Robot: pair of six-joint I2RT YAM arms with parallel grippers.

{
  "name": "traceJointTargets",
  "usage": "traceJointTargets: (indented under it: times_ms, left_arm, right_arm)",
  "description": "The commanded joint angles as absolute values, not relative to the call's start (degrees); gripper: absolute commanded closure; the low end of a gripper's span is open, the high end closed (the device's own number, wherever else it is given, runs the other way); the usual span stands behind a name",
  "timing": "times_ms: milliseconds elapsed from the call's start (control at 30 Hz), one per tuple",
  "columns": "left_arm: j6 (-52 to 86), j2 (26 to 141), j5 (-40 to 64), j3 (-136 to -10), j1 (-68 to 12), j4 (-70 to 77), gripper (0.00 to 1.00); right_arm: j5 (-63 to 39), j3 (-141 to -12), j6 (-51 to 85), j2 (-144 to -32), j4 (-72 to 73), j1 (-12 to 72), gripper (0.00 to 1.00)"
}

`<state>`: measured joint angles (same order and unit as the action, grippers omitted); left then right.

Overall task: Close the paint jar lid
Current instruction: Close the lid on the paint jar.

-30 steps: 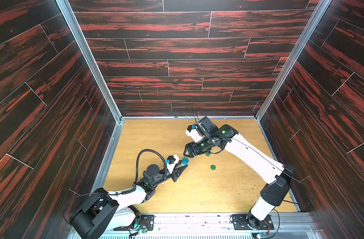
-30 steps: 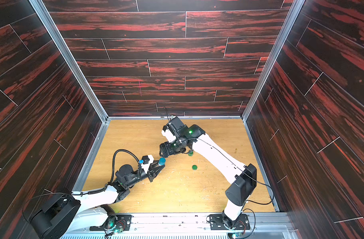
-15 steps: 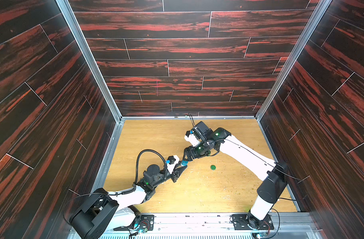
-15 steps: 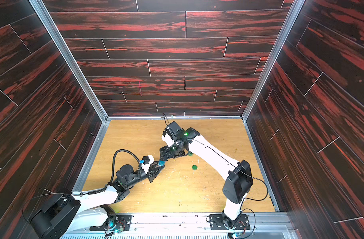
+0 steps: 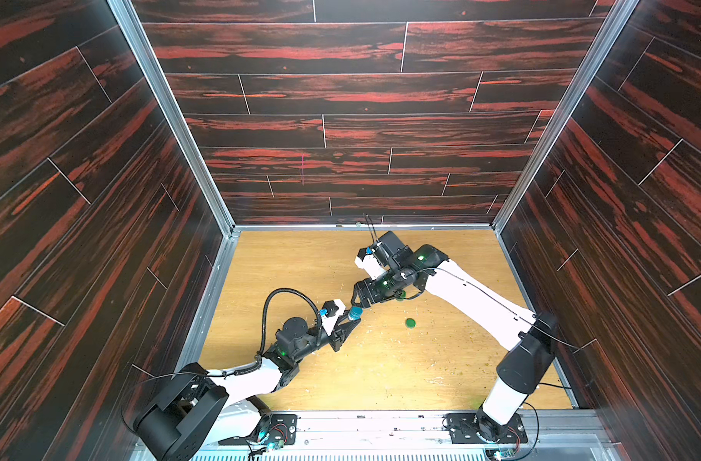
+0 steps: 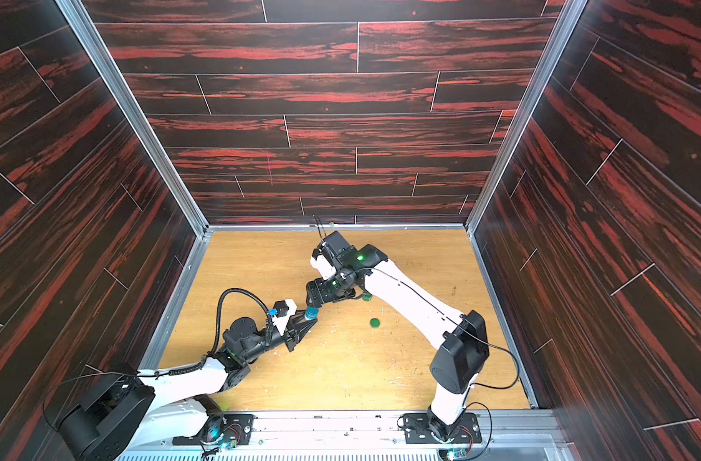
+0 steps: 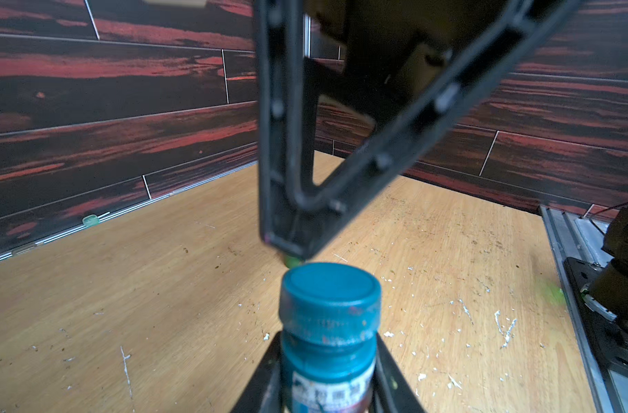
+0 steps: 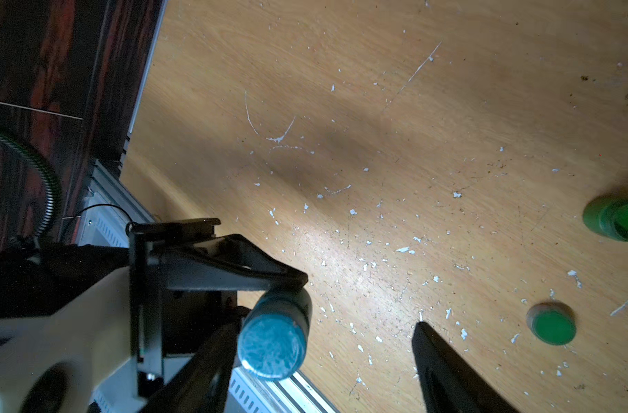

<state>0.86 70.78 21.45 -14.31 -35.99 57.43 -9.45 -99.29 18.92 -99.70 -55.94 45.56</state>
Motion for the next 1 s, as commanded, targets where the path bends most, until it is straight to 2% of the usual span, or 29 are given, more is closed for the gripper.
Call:
traceJointTargets:
  times_ms: [0, 367, 567, 733, 967]
  left_arm:
    - [0.35, 69.78, 21.62, -15.03, -36.18, 59.76, 0.73]
    - [0.45, 69.19, 21.46, -14.77, -36.13, 59.59, 0.73]
    - [0.26, 68.88, 21.27, -14.68, -36.12, 59.24, 0.73]
    - [0.35, 69.51, 21.36, -14.59, -36.14, 59.72, 0.73]
    - [0.61, 69.96, 21.36, -14.59, -36.14, 60.21, 0.73]
  right_arm:
    - [-9.4, -100.02, 19.47, -98.17, -57.13, 45.26, 0.19]
    - [-7.63, -94.9, 19.75, -102.83, -55.96, 49.04, 0.19]
    - [-8.49, -94.49, 19.63, -101.95, -55.4, 49.04, 0.19]
    - [-12.98, -96.9, 19.03, -98.09, -53.68, 49.04, 0.2]
    - [-12.69, -99.09, 18.56, -94.63, -55.22, 48.83, 0.19]
